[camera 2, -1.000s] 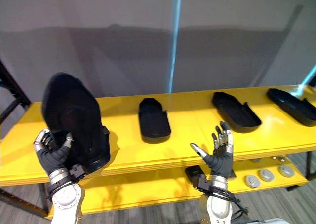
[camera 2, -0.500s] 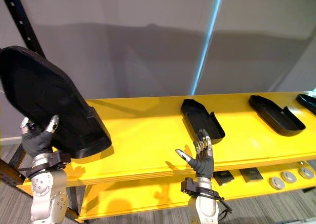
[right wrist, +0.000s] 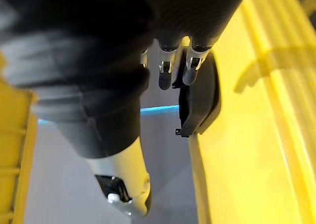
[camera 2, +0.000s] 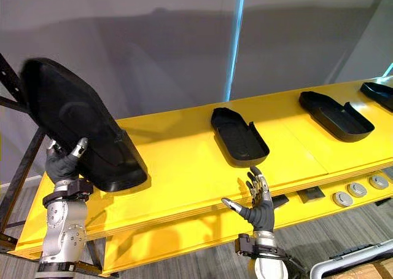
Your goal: Walk over and take plastic housings, then place them on the shelf
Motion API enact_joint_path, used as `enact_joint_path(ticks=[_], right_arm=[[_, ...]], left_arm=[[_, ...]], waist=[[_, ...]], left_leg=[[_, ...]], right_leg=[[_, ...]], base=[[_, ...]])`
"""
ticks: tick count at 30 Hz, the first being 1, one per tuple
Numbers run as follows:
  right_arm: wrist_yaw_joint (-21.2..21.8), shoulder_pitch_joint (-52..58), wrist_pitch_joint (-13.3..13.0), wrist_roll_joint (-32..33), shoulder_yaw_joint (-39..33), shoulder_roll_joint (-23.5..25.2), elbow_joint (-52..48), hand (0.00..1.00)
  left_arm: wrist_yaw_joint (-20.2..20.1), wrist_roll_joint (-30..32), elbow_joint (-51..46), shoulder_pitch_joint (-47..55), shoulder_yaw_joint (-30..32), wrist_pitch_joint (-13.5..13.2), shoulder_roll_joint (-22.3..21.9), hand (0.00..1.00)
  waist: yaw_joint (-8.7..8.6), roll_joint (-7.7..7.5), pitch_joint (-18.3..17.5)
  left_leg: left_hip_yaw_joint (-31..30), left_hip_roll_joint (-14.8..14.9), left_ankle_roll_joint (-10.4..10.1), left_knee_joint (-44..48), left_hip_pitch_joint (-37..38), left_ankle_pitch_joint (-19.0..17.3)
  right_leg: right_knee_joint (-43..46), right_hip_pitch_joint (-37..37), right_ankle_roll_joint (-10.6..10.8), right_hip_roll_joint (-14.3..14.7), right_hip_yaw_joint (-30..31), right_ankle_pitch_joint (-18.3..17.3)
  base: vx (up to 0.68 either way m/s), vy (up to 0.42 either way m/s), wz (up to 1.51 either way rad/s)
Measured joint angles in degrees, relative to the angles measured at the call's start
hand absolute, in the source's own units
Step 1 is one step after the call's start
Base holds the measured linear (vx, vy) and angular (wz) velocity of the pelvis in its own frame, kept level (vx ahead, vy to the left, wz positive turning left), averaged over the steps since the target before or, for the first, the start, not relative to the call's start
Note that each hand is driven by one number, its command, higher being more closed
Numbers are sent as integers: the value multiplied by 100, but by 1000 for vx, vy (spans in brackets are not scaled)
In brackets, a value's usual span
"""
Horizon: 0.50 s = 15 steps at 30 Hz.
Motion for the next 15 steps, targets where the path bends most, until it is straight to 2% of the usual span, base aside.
enact_joint_path(ticks=[3,6,7,9,15], right_arm=[[6,141,0,-13,216,-144,-191,0],[86,163,1,-11,530,-255,-255,0],[91,158,2,-10,569,-256,-255,0],[138,101,34,-4,938,-431,-255,0],[243,21,70,10,1577,-562,-254,0]], left_arm=[[-286,-3,807,-643,-571,422,929,100],[-457,-7,1423,-1373,-1116,610,1560,100],[-480,-11,1474,-1449,-1169,620,1615,100],[-573,-112,2027,-2098,-1691,697,1991,100],[-561,-176,3017,-2540,-2020,863,2136,100]], waist=[[6,39,51],[-5,89,100],[-8,92,110],[-14,98,208],[-174,99,381]], left_leg=[[-7,-33,24,-130,-7,62],[-4,-60,47,-150,-96,80],[-5,-62,50,-150,-108,82],[-9,-71,69,-152,-212,126],[-39,-52,57,-164,-366,229]], right_leg=[[-25,-84,4,-11,-12,2],[-28,-183,24,-32,-2,16],[-28,-194,27,-34,-2,18],[-79,-266,28,-46,37,70],[-120,-412,-17,-31,69,133]], base=[[0,0,0],[-4,10,0],[4,36,-1],[10,27,-8],[-3,-2,-4]])
